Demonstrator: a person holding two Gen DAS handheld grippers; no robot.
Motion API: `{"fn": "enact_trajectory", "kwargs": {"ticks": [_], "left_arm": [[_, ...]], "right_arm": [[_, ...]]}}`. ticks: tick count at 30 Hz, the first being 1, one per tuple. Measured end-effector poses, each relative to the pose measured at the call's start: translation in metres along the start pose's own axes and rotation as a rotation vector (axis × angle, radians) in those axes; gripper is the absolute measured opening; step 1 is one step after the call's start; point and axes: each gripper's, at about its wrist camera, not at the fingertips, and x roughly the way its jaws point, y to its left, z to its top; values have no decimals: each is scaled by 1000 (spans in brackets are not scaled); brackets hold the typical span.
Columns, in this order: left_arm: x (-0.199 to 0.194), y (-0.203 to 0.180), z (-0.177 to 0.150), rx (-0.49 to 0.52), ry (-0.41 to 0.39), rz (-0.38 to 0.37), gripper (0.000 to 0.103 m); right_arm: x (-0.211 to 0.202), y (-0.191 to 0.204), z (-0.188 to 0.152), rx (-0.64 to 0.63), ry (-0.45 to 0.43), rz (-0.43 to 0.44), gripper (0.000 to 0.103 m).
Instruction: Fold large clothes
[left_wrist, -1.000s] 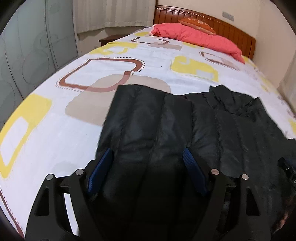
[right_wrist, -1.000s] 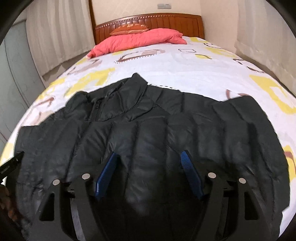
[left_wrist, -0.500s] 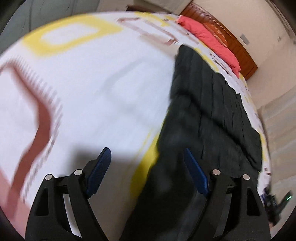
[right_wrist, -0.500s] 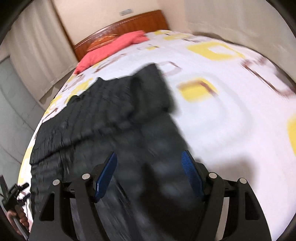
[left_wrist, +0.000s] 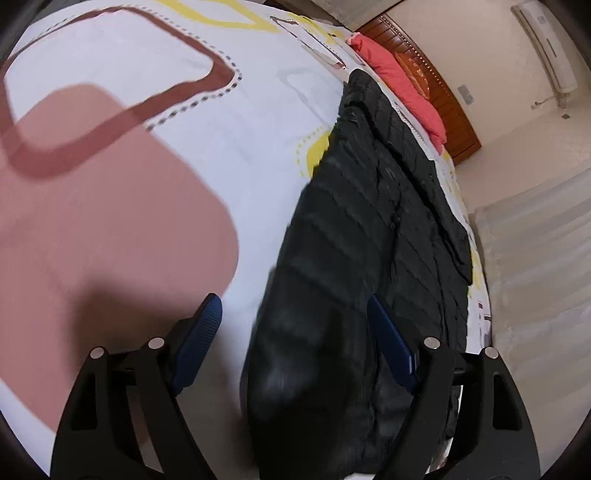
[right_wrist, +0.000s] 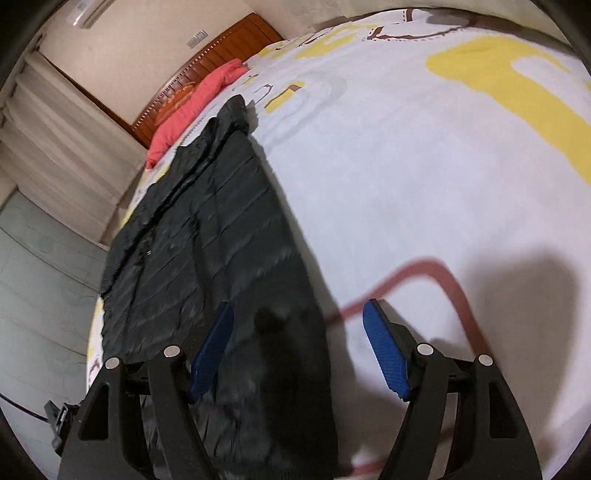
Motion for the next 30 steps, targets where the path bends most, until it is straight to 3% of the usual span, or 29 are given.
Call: {"fn": "enact_trajectory", "kwargs": {"ticks": [7,12,22,30], "left_arm": [[-8,8,-24,-78,-13,-75,79],[-3,-3,-37,-24,15,-98,77],[7,-9,-40,-32,-10,-103,65],[-2,3,-47,-79,14,-163,63]], "right_arm": [[-11,-1,-29,42,17,117,72],[-15,4,-45,63,28,198,71],[-3,-2,-41,109,37,228,46],[-8,-20,-48,190,81,310,45]]}}
